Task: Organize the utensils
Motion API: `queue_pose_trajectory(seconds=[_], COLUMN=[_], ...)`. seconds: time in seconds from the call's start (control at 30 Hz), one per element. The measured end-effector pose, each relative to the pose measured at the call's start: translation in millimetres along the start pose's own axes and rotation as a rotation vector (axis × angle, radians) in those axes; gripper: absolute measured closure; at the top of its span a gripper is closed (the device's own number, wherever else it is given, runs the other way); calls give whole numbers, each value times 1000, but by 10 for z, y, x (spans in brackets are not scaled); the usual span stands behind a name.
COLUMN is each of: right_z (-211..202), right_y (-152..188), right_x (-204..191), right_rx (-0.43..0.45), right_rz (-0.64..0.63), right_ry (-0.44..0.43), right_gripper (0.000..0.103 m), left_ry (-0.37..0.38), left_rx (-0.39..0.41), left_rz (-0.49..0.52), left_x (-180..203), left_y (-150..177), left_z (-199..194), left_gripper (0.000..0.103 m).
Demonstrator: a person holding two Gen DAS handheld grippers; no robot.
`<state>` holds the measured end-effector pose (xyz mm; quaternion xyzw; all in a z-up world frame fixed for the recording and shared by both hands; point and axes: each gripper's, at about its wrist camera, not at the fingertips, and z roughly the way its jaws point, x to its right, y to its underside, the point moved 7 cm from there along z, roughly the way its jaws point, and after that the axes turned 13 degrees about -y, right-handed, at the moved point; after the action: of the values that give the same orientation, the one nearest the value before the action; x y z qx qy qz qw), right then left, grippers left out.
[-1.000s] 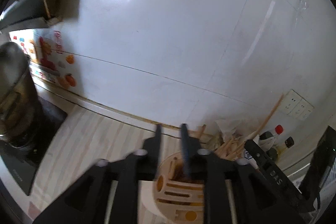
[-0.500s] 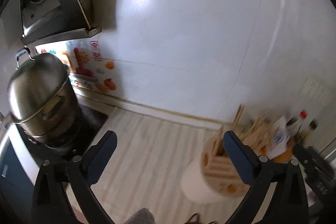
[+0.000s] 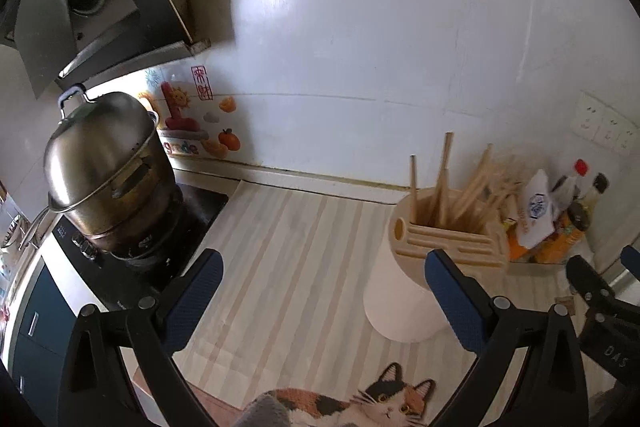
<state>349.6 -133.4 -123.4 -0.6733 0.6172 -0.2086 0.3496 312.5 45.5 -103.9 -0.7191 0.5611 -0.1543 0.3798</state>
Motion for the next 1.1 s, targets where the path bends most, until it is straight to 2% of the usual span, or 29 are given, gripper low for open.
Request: queue_pose_trajectory(seconds=[0.37, 0.7, 0.93, 1.1], right_z=[-1332, -2584, -3046, -3183], right_y=[306, 715, 882, 853], right_x=[-416, -966, -1112, -1107], right_rx=[132, 193, 222, 240], right_rz=[25, 72, 71, 56], right_ry=[71, 119, 138, 133], right_gripper=[0, 0, 0, 0], left_ry=[74, 156, 162, 158], left_rx=[128, 161, 184, 173], left_rz=[16, 69, 58, 36], left_x=[-606, -1089, -1215, -1191], left_y=[194, 537, 681, 718], left_z=[-1054, -1802, -2148, -2214], left_gripper=[0, 0, 0, 0])
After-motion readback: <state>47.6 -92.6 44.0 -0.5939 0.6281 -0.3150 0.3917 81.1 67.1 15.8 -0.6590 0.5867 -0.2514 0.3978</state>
